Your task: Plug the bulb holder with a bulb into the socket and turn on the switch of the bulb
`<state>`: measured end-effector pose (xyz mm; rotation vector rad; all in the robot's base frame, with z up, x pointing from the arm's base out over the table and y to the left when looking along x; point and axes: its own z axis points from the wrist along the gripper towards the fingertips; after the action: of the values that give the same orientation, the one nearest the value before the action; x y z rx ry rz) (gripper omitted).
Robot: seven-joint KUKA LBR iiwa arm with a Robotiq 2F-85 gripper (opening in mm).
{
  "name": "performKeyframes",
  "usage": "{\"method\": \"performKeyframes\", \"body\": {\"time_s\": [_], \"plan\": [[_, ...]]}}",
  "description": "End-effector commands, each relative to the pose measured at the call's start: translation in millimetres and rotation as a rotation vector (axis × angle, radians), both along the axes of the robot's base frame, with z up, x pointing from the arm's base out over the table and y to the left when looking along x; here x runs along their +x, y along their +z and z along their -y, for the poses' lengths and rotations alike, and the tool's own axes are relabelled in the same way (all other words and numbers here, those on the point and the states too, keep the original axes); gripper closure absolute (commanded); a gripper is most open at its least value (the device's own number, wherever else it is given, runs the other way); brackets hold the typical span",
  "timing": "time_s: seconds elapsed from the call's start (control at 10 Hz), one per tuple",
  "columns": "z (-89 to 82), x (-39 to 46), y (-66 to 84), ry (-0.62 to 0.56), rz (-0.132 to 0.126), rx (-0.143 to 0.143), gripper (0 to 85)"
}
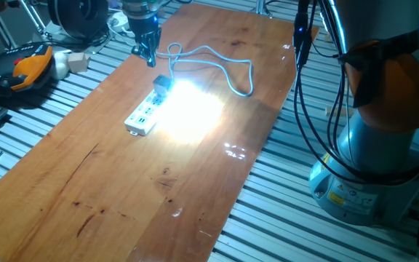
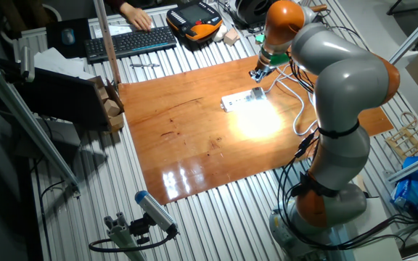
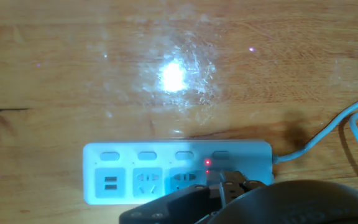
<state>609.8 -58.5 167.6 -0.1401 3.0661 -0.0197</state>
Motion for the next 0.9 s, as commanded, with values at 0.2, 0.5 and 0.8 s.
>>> {"method": "performKeyframes", "body": {"time_s": [0.2,0.5,0.8], "plan": [[0.2,-4.6,2.6,0.002,0.004,0.016,85.0],[-9.3,-14.8,-5.2,-0.029,0.001,0.029,85.0],[-12.7,-19.0,-6.7,-0.018,-0.011,0.029,85.0]]}}
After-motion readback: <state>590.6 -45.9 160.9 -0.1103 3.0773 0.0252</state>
